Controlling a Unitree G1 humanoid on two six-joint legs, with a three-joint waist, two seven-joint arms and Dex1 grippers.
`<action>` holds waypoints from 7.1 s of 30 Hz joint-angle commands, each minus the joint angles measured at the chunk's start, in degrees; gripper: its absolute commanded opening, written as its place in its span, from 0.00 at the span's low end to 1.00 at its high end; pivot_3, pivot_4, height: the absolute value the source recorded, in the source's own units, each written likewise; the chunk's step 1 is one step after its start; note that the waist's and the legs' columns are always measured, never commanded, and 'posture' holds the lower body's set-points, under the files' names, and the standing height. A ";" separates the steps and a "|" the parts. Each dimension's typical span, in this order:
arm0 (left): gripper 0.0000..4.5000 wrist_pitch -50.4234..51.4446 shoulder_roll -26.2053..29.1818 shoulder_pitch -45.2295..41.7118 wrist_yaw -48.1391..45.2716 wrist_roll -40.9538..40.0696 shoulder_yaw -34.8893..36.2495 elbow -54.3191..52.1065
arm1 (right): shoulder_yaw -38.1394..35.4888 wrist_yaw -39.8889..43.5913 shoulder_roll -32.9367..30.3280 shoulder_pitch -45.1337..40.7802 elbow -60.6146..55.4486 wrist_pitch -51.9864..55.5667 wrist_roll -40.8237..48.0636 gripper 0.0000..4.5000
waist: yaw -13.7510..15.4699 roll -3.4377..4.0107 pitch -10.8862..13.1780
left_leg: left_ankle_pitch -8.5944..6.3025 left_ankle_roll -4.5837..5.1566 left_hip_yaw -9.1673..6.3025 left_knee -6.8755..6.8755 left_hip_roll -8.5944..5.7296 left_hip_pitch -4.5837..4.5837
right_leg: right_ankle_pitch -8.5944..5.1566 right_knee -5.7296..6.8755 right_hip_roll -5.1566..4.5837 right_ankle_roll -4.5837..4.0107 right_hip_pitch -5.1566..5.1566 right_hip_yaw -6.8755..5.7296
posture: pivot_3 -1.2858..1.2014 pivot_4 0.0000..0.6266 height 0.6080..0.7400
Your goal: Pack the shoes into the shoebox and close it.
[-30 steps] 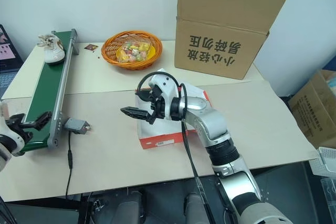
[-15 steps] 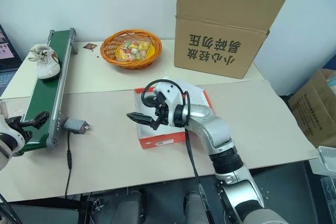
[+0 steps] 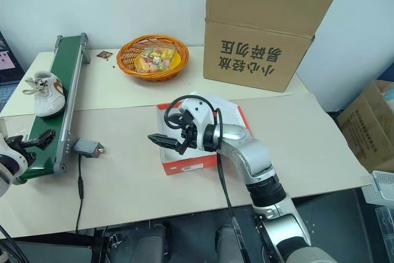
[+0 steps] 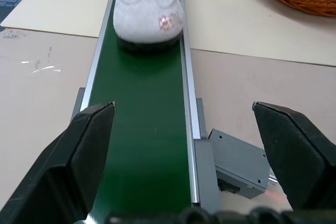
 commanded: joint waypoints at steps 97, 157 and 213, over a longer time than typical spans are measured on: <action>0.42 -8.90 -21.68 -9.79 -5.03 -9.82 -25.59 -12.35 | -32.81 -27.30 19.99 -22.66 35.56 21.81 26.21 1.00 | -0.07 0.12 -0.09 | 0.54 0.62 -0.17 0.16 -0.02 -0.32 | 0.13 -0.15 -0.77 0.48 0.71 -1.52 | 0.52 0.24 0.76; 0.63 -20.29 9.39 -1.00 -36.28 -5.46 -26.64 -18.59 | -17.85 -32.87 -6.73 -13.42 11.04 34.72 17.27 0.20 | -0.13 0.83 0.47 | 0.45 0.48 -0.15 0.04 -0.03 -0.33 | -0.26 -0.21 -0.80 0.24 0.57 -1.48 | 0.52 0.24 0.76; 1.00 -19.87 1.02 -2.07 -25.00 -1.70 -27.09 -17.53 | -1.62 -4.38 -9.82 -7.62 -5.75 -0.64 -2.05 1.00 | 0.21 0.82 0.47 | 0.56 0.64 -0.14 0.13 -0.07 -0.32 | -0.22 -0.09 -0.80 0.46 0.67 -1.45 | 0.52 0.24 0.76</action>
